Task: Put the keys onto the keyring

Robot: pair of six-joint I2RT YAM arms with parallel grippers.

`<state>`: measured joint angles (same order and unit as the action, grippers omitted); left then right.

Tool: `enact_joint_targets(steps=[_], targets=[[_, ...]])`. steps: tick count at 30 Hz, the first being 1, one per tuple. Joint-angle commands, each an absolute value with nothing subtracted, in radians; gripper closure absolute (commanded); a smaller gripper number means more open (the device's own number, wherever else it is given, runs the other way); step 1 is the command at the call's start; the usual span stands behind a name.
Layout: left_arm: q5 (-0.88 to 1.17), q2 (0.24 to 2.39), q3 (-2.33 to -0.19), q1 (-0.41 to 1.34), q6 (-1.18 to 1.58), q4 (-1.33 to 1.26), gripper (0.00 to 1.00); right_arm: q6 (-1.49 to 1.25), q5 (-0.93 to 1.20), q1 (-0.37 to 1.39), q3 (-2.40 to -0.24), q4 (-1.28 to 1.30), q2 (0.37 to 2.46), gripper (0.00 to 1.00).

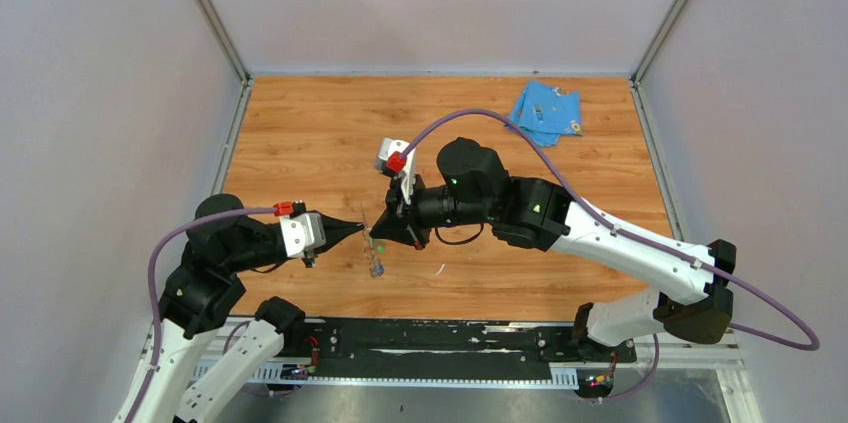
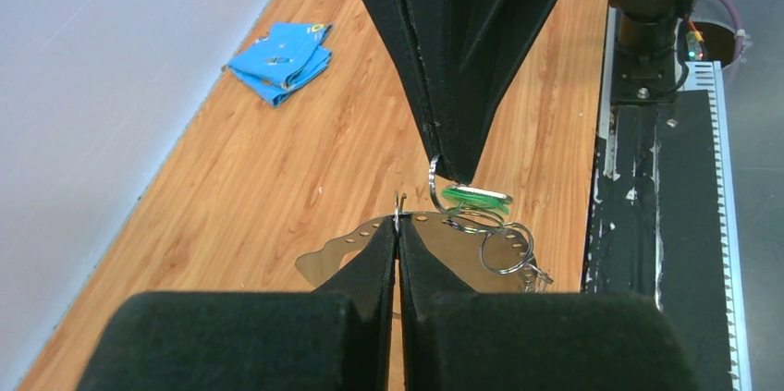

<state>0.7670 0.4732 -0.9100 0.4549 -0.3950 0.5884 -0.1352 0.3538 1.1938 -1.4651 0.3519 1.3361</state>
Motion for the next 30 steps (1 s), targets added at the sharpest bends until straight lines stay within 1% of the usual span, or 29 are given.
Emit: enact_joint_targets(steps=[1,15,30], targets=[[0.798,0.471,-0.921,0.46,-0.423,0.58,1.0,-0.154,0.312,1.209,-1.496,0.33,1.336,1.0],[0.838,0.459,-0.924,0.46,-0.45,0.581,1.0,-0.185,0.274,1.209,-1.491,0.329,1.339,1.0],[0.849,0.45,-0.935,0.46,-0.452,0.581,1.0,-0.217,0.214,1.206,-1.434,0.344,1.308,1.0]])
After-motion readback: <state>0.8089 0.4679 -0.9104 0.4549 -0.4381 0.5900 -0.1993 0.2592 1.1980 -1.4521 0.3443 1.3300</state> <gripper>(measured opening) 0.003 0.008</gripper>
